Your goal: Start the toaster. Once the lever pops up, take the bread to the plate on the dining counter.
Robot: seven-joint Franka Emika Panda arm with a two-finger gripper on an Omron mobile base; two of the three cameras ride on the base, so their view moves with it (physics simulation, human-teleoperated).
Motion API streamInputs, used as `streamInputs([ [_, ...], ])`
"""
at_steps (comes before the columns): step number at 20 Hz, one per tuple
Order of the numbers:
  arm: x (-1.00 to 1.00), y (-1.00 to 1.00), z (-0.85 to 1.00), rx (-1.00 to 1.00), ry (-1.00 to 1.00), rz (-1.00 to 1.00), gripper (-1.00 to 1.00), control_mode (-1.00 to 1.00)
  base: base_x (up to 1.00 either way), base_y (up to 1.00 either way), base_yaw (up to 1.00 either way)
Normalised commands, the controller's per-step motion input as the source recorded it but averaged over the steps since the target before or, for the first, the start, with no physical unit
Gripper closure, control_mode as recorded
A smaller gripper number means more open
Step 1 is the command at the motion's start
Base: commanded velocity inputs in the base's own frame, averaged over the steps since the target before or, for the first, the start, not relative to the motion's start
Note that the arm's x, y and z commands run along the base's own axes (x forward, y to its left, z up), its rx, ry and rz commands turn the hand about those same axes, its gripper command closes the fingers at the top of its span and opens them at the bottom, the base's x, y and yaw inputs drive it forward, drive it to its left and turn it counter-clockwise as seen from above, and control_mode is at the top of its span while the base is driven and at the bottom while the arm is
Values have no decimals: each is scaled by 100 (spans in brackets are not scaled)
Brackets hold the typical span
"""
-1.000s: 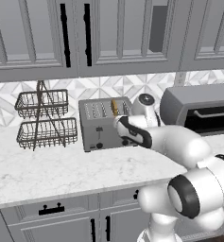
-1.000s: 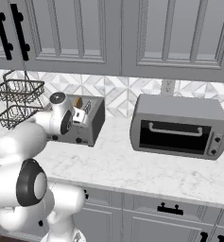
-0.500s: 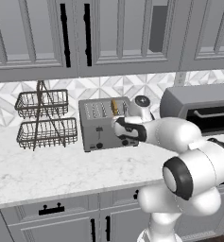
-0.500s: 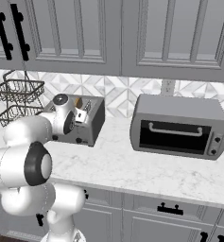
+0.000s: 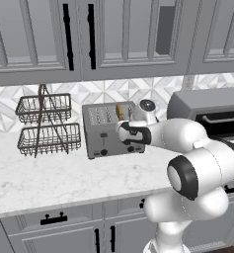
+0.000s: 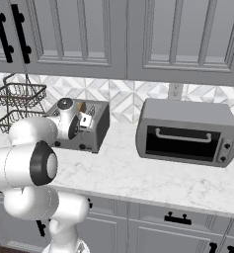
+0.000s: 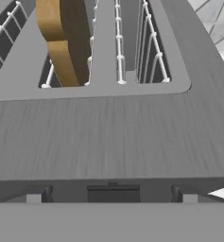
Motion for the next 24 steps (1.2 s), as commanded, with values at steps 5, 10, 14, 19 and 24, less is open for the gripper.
streamInputs([
  [5, 0, 0, -12, 0, -1, 0, -100, -100, 0, 0, 0],
  [10, -14, -11, -18, 0, -6, 0, -100, -100, 0, 0, 0],
  [14, 3, 0, 0, 0, 0, 0, -100, -100, 0, 0, 0],
  [19, 22, 5, 0, 0, 1, -2, -100, -100, 0, 0, 0],
  [24, 4, 4, 0, 0, 0, -1, -100, -100, 0, 0, 0],
])
